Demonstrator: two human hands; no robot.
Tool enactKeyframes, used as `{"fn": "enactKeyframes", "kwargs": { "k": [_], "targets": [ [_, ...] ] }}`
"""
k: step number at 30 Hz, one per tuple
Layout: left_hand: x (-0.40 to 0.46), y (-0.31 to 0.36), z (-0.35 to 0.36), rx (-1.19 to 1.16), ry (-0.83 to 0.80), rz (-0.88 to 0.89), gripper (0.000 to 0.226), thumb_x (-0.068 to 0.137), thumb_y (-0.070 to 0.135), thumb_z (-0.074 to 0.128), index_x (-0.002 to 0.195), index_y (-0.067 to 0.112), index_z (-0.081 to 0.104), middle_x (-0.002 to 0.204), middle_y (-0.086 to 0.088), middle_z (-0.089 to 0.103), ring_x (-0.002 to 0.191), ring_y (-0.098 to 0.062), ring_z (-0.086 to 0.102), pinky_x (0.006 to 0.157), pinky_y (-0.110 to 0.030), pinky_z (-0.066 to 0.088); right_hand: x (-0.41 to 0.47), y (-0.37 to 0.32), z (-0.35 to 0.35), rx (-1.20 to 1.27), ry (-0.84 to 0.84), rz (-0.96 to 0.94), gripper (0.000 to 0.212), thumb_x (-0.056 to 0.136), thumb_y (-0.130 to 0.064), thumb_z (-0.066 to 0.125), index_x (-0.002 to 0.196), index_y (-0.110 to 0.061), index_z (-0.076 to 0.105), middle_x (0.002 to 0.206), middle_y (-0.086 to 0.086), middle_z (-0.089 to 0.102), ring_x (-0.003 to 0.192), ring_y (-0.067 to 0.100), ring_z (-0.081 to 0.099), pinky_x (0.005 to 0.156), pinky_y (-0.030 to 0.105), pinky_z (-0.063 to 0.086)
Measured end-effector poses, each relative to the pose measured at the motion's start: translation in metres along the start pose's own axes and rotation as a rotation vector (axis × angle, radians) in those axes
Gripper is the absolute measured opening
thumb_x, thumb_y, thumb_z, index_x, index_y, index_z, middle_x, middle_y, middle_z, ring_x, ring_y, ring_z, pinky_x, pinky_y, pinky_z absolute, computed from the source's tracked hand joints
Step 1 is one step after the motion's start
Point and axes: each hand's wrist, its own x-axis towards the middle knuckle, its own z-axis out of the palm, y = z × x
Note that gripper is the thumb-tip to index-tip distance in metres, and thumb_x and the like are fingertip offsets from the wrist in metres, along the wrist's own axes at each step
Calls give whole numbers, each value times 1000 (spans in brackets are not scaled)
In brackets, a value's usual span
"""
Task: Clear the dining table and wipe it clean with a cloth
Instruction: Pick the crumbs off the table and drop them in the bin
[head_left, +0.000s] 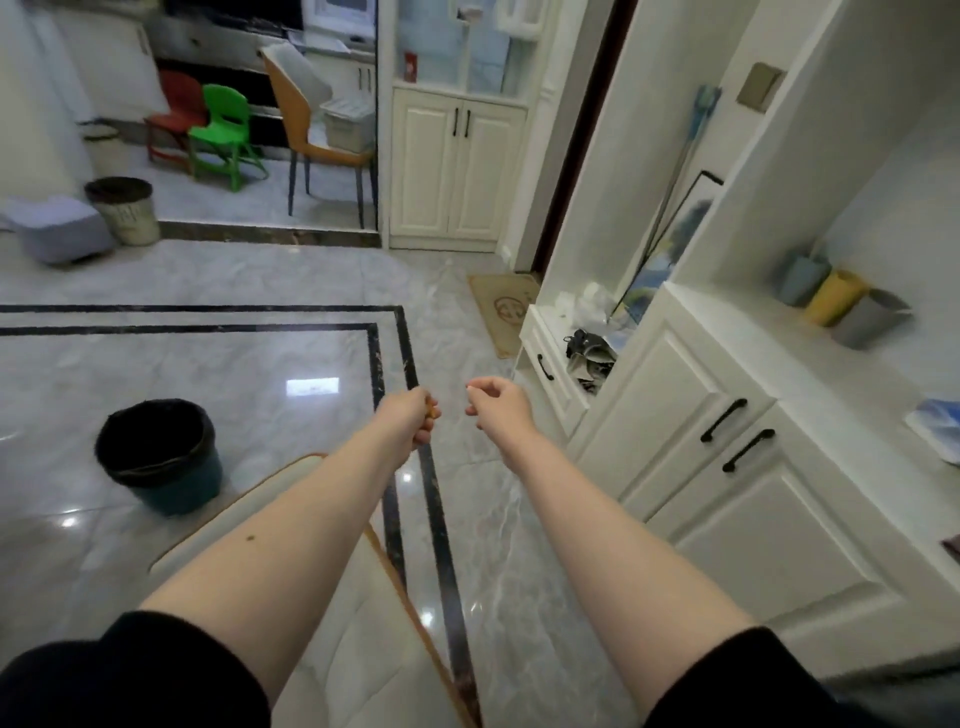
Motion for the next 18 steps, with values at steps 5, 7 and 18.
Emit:
{"fn": "enactKeyframes", "kwargs": {
  "k": [5,7,18],
  "targets": [
    [33,21,-17,-141,170,3,25,93,13,40,70,11,49,64,-5,46,49,-11,33,36,-16,26,49,-28,26,-37,-166,-66,19,93,-13,51,107,-9,62,94,4,61,82,14,58,72,25,46],
    [33,26,-32,-189,230,20,24,92,12,41,70,11,49,64,-5,46,49,-11,33,36,-16,25,56,-44,47,-34,-257,-77,16,93,-15,51,105,-13,62,94,2,62,86,16,59,76,27,47],
    [-41,32,-197,-431,610,83,20,94,14,46,76,9,53,66,-4,48,49,-11,33,39,-17,25,-11,-115,185,-131,-641,-281,17,94,-17,51,108,-13,60,107,4,60,103,20,59,87,29,48]
  ]
}}
